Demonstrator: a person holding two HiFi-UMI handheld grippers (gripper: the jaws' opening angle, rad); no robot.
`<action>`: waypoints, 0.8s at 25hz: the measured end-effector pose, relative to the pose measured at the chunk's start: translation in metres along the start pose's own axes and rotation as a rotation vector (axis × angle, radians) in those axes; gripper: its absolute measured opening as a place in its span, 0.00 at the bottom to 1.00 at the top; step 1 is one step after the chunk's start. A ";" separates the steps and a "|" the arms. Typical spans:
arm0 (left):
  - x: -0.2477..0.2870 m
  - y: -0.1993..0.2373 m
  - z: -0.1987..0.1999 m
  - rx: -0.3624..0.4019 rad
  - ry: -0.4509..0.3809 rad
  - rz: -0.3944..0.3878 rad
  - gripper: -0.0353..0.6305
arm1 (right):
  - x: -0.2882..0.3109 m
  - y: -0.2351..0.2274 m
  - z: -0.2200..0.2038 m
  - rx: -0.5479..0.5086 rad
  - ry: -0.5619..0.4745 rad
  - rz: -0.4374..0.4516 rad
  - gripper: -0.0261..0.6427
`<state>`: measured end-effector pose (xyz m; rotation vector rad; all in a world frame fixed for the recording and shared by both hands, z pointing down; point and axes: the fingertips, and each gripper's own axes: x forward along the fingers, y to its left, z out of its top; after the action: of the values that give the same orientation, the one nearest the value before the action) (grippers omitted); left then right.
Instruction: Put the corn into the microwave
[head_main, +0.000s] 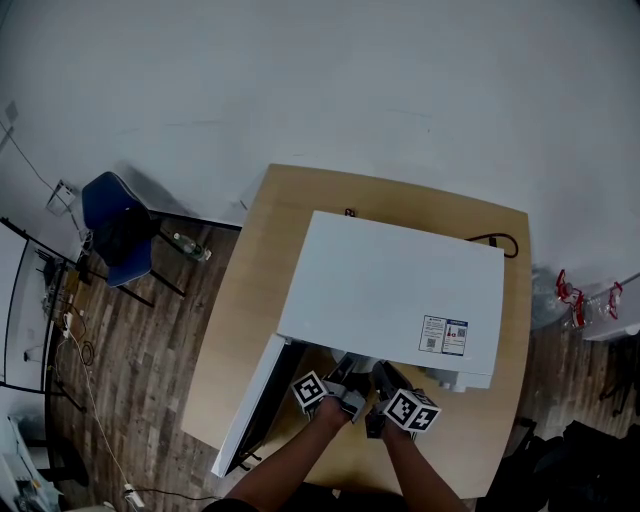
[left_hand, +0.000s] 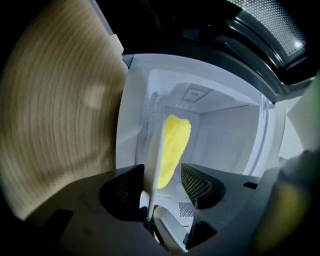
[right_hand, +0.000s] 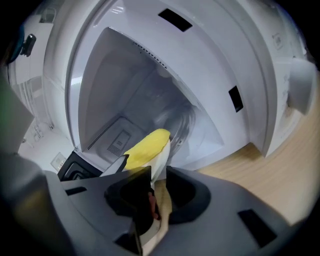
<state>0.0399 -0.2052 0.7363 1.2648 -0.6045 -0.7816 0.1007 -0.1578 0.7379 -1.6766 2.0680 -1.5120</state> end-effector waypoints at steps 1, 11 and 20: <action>0.000 0.000 0.000 0.003 0.002 0.002 0.41 | 0.002 0.001 -0.001 0.014 0.006 0.007 0.26; 0.001 -0.006 -0.002 0.016 0.040 -0.008 0.41 | 0.004 0.003 0.003 0.197 -0.044 0.049 0.19; -0.003 -0.011 -0.001 0.053 0.055 -0.003 0.41 | 0.001 0.007 0.013 0.303 -0.137 0.090 0.15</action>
<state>0.0367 -0.2034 0.7258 1.3320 -0.5823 -0.7346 0.1035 -0.1674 0.7270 -1.5075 1.7212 -1.5430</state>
